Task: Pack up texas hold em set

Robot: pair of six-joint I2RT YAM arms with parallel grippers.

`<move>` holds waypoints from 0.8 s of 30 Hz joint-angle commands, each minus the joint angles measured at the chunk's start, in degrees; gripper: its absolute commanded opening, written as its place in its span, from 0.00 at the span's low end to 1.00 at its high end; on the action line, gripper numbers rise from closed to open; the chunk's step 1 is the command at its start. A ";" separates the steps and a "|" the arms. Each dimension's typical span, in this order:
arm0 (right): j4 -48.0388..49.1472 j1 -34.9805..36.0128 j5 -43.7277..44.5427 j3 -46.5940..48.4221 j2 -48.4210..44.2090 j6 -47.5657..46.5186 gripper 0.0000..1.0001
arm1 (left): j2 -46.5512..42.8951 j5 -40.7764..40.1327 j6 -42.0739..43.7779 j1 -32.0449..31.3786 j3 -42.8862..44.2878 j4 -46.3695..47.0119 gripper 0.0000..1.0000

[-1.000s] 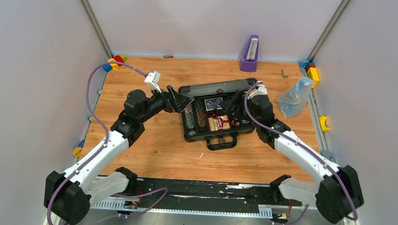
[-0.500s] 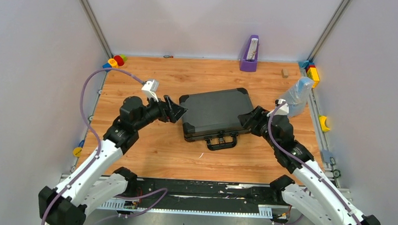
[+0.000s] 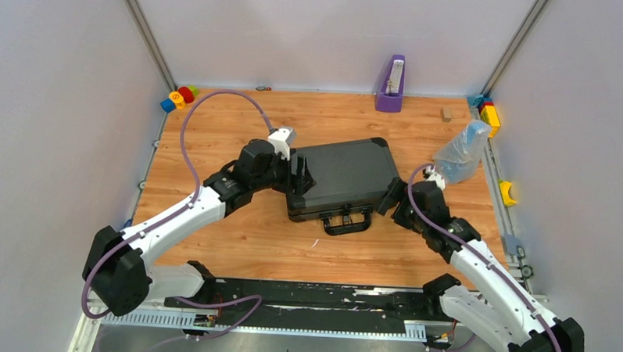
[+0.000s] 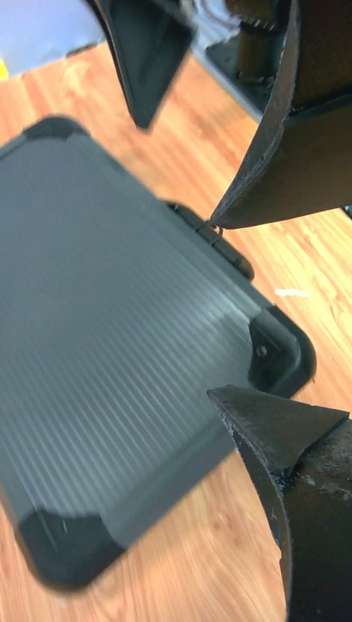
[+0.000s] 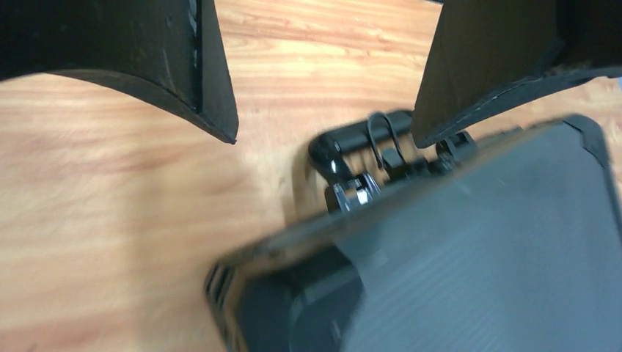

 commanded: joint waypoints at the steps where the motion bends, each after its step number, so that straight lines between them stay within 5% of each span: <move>1: -0.50 -6.30 4.47 11.53 3.49 -7.27 0.95 | -3.79 -11.53 -0.33 -0.10 -2.77 -2.44 0.88; 6: 6.88 -22.83 -22.29 15.42 15.83 -9.25 0.99 | -7.76 -10.53 -2.56 0.10 -7.02 -0.36 0.94; 11: 13.88 -22.96 -36.82 13.97 30.64 -8.13 0.87 | -14.21 -1.19 -7.19 3.17 -13.96 3.09 0.95; 14: 17.88 -17.91 -37.85 9.71 31.36 -7.55 0.77 | -21.77 0.70 -9.04 5.93 -17.55 0.60 0.95; 20: 16.65 0.72 -25.21 4.82 23.24 -2.75 0.55 | -33.45 12.08 -14.91 18.94 -25.74 -4.63 0.95; 24: 14.86 1.87 -19.67 3.08 15.85 -0.93 0.47 | -38.23 14.46 -17.84 22.37 -27.32 -8.97 0.81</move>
